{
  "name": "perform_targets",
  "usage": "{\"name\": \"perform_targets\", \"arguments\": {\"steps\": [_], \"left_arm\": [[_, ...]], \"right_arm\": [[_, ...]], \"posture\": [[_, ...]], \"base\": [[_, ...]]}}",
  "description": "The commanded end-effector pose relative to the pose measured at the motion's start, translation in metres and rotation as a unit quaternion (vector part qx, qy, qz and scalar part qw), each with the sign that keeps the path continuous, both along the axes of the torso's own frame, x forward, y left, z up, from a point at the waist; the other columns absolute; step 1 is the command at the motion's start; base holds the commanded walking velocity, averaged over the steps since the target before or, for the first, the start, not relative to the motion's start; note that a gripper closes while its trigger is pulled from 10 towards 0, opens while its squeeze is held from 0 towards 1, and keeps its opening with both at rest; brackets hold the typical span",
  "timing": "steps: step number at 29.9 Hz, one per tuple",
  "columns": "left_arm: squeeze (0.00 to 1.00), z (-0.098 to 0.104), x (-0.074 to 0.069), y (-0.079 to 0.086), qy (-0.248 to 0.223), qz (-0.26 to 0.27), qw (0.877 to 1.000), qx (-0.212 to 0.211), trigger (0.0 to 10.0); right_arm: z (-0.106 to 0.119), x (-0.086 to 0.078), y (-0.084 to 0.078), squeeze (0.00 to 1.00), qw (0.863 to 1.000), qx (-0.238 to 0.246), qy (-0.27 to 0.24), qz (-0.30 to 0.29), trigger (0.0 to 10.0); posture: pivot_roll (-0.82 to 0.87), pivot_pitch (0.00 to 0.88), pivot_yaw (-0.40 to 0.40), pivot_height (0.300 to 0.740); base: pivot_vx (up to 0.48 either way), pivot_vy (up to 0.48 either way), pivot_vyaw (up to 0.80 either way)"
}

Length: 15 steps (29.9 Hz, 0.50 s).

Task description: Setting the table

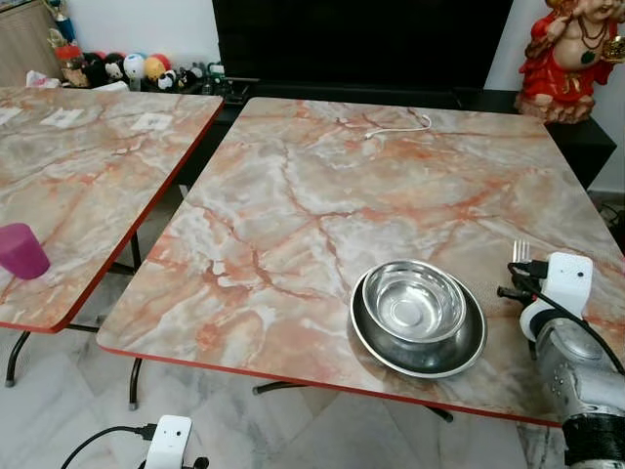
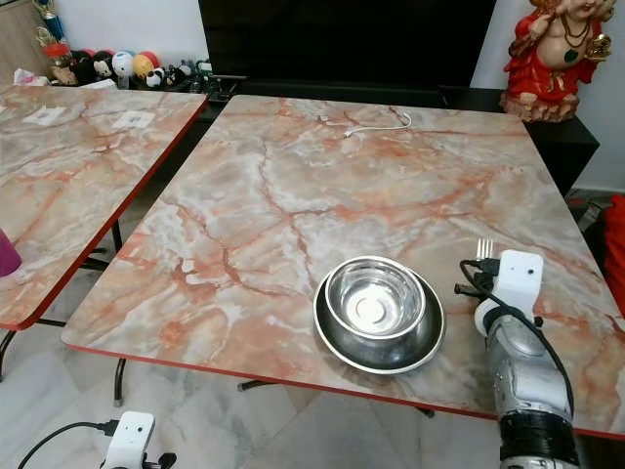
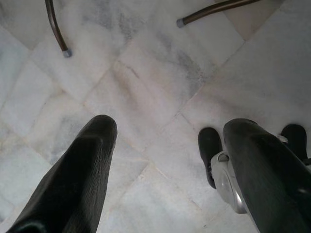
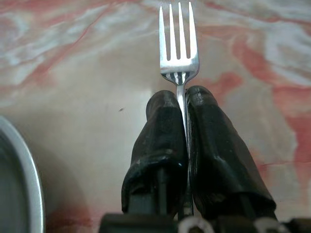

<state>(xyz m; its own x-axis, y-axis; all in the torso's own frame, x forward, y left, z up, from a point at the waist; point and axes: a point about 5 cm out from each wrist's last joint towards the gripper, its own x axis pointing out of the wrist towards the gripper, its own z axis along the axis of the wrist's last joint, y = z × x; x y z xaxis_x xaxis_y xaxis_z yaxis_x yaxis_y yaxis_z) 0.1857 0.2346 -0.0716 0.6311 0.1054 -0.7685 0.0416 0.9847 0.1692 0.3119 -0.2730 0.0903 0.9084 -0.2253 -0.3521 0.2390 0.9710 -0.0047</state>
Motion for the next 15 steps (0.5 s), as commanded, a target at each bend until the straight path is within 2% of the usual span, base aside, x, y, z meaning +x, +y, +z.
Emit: {"name": "perform_targets", "arguments": {"steps": [1,10,15], "left_arm": [[0.0,-0.0018,-0.0039,0.0018,0.01,0.002,1.0,0.0,10.0],[0.0,-0.0014,-0.0034,0.0026,0.009,0.003,1.0,0.001,10.0],[0.0,-0.0008,-0.0023,0.0029,0.008,0.004,1.0,0.002,10.0]], "right_arm": [[-0.0033,0.0022,0.0016,0.0,1.0,-0.013,0.014,0.005,10.0],[-0.0057,0.0033,0.0002,0.0,1.0,-0.014,0.014,-0.007,10.0],[-0.0092,0.0034,0.0058,0.0,1.0,0.001,0.004,0.001,10.0]], "posture": [[0.03,0.007,-0.02,0.74],[0.03,0.001,-0.022,0.74],[0.04,0.011,-0.021,0.74]], "base": [[0.0,0.0,0.0],[0.0,0.0,0.0],[0.0,0.0,0.0]]}}
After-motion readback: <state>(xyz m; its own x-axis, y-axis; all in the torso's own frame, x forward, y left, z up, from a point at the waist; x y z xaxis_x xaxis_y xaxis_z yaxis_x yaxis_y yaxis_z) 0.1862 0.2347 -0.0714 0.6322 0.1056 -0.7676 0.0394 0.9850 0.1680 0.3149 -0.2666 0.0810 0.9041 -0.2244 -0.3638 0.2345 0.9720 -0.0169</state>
